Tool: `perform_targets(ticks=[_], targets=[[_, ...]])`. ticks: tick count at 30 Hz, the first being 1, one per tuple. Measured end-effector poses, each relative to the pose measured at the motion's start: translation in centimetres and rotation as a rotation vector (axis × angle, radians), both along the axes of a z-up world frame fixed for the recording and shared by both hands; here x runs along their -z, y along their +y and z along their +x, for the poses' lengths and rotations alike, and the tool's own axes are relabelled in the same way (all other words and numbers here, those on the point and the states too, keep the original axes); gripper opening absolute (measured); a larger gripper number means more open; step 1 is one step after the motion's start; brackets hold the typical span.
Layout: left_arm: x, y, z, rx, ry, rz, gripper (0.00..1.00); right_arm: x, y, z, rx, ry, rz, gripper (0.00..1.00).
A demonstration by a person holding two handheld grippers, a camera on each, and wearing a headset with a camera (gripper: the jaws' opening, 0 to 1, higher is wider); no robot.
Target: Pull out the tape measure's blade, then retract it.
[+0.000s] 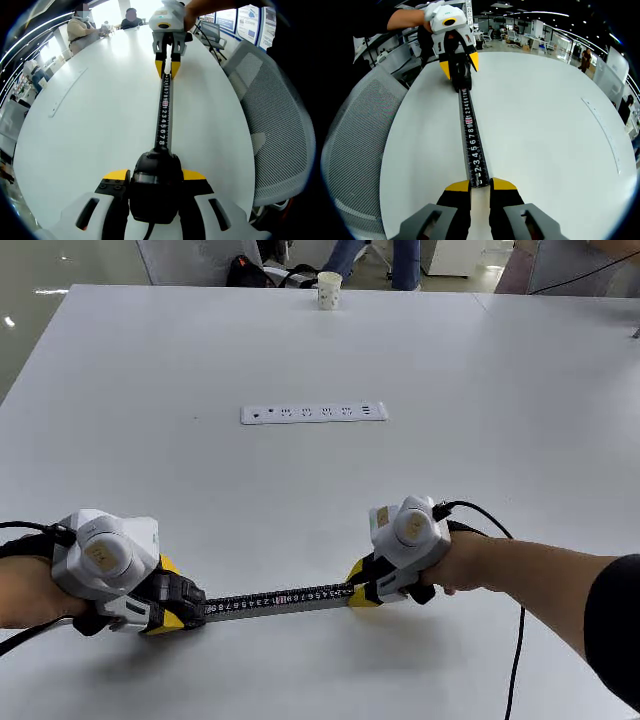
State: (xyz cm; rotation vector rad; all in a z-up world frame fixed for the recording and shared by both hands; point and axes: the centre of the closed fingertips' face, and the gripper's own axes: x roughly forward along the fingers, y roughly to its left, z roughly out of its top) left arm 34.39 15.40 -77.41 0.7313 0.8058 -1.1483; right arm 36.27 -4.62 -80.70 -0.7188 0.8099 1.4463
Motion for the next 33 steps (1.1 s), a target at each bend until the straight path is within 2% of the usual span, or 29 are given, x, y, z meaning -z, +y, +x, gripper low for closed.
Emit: perform_targets(ticks=[33], targets=[[0.0, -0.1, 0.0, -0.003, 0.002, -0.002, 0.33, 0.0, -1.5, 0.1, 0.013, -0.004, -0.008, 0.09]])
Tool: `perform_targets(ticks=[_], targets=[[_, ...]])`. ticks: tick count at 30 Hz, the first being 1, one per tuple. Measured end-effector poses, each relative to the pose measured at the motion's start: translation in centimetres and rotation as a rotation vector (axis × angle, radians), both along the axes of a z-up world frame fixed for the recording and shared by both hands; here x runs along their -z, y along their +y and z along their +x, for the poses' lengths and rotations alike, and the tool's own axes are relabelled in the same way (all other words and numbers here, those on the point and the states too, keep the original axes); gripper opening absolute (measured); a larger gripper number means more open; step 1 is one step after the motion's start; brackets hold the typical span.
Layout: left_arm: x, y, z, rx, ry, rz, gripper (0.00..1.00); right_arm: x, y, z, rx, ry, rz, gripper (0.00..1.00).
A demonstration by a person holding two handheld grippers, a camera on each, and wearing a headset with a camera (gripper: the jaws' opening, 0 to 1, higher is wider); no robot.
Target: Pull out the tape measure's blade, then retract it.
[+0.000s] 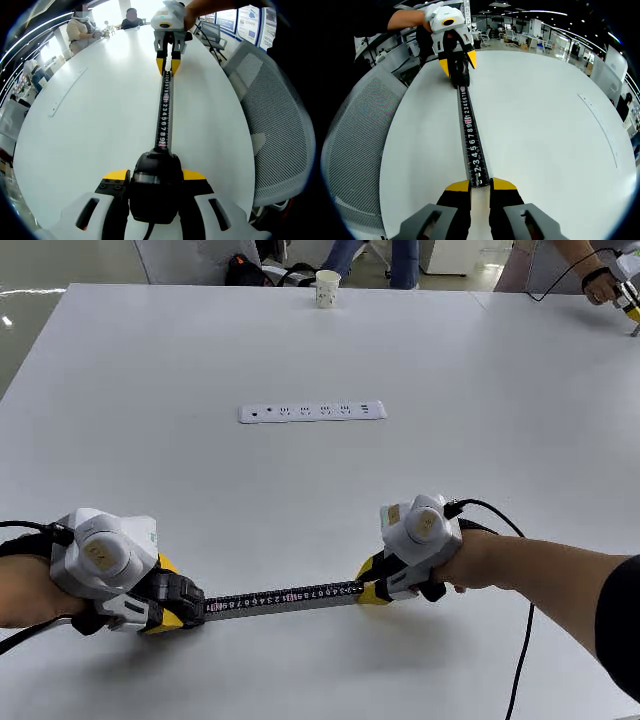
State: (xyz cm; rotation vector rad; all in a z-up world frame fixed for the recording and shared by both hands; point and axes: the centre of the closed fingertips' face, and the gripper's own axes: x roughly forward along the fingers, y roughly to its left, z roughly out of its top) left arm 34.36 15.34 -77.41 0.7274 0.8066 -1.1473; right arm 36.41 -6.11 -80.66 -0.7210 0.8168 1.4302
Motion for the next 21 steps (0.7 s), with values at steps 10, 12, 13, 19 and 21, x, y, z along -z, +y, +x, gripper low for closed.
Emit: perform_targets(ticks=[10, 12, 13, 19, 21], targets=[[-0.07, -0.02, 0.0, -0.001, 0.0, 0.0, 0.33, 0.03, -0.33, 0.06, 0.008, 0.003, 0.0, 0.09], [-0.05, -0.01, -0.01, -0.001, 0.0, 0.0, 0.33, -0.02, -0.38, 0.03, 0.008, 0.002, 0.001, 0.09], [-0.05, -0.01, 0.01, 0.0, 0.0, 0.0, 0.33, 0.0, -0.44, 0.06, 0.007, 0.002, 0.0, 0.09], [0.02, 0.02, 0.09, 0.0, 0.0, 0.001, 0.33, -0.01, -0.64, 0.11, 0.008, 0.0, 0.001, 0.09], [0.04, 0.04, 0.12, 0.0, 0.0, 0.001, 0.33, 0.03, -0.7, 0.14, 0.008, 0.0, 0.001, 0.09]])
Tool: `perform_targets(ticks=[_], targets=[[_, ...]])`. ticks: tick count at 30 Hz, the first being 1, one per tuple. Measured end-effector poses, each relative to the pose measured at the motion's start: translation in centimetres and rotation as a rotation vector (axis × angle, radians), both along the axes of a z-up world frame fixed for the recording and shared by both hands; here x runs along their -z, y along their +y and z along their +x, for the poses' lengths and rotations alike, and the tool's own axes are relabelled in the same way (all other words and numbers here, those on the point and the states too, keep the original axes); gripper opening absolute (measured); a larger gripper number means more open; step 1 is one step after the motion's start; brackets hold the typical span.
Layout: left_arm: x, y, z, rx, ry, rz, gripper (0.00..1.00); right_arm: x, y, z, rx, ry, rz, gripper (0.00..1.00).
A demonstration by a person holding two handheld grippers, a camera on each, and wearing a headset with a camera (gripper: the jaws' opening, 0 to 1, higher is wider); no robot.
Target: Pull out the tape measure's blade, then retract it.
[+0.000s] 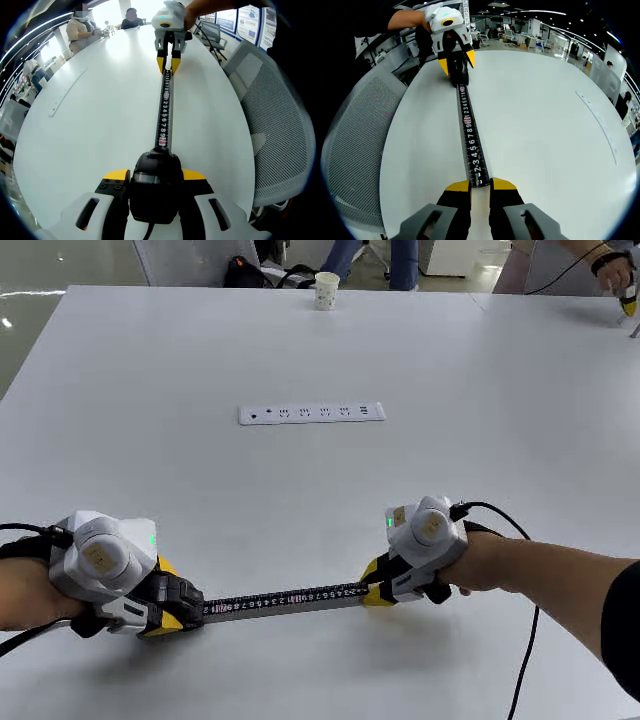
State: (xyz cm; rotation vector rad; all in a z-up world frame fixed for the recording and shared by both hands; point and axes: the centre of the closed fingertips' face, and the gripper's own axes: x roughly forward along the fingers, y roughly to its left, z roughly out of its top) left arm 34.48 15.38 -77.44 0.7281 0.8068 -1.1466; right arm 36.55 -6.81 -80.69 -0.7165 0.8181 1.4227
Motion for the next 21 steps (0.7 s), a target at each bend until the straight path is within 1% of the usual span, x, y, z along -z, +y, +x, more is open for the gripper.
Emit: perform_targets(ticks=[9, 21], targets=[[0.16, 0.16, 0.15, 0.0, 0.001, -0.001, 0.33, -0.06, -0.34, -0.01, 0.002, 0.0, -0.001, 0.09], [-0.05, -0.03, -0.16, -0.002, 0.0, -0.003, 0.33, -0.1, -0.72, 0.09, 0.008, -0.001, -0.004, 0.09]])
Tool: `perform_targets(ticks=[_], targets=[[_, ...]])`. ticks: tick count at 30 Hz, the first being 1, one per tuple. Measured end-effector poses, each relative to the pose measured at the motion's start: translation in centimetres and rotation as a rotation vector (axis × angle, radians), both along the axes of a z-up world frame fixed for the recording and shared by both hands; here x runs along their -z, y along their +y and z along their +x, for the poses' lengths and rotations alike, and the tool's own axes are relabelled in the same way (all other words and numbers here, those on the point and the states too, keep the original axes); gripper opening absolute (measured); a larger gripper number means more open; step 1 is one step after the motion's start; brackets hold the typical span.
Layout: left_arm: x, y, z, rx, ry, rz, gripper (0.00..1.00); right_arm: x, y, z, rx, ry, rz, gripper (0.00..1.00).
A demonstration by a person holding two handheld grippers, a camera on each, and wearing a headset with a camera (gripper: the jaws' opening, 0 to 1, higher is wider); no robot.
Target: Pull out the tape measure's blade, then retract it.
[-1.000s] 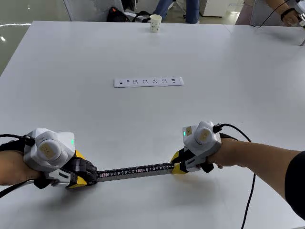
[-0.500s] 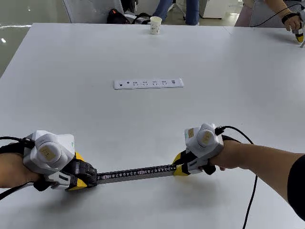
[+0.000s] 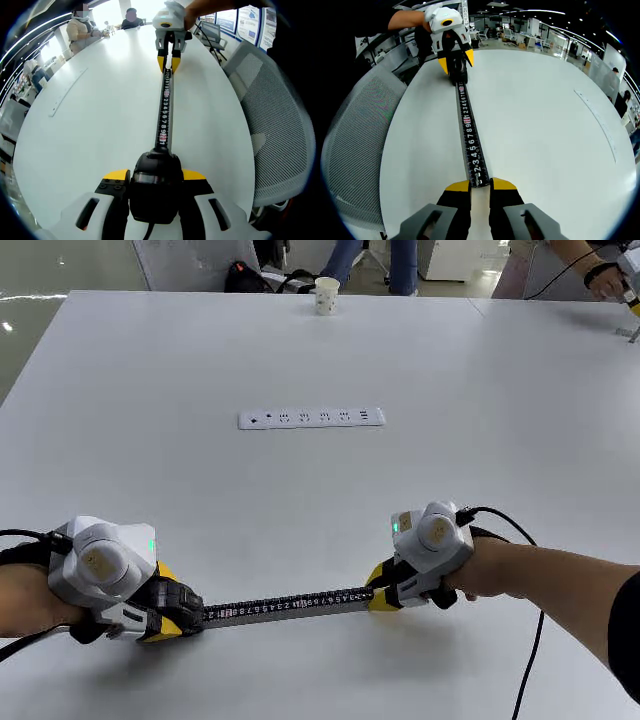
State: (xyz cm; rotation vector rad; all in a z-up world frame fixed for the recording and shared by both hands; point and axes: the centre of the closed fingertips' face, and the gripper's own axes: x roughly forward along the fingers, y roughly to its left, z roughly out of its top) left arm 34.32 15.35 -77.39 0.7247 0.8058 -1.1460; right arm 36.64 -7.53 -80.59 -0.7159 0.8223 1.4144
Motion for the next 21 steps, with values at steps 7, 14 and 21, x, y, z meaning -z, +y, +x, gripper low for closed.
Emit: perform_targets(ticks=[7, 14, 21], targets=[[0.09, 0.07, 0.1, 0.0, 0.0, -0.001, 0.33, 0.09, -0.16, 0.07, 0.001, 0.0, -0.002, 0.09], [0.06, 0.05, -0.04, -0.001, -0.001, -0.003, 0.33, 0.06, -0.53, 0.09, 0.006, 0.0, -0.004, 0.09], [0.01, 0.04, -0.15, -0.003, -0.001, -0.002, 0.33, 0.0, -0.82, 0.08, 0.007, 0.003, -0.011, 0.09]])
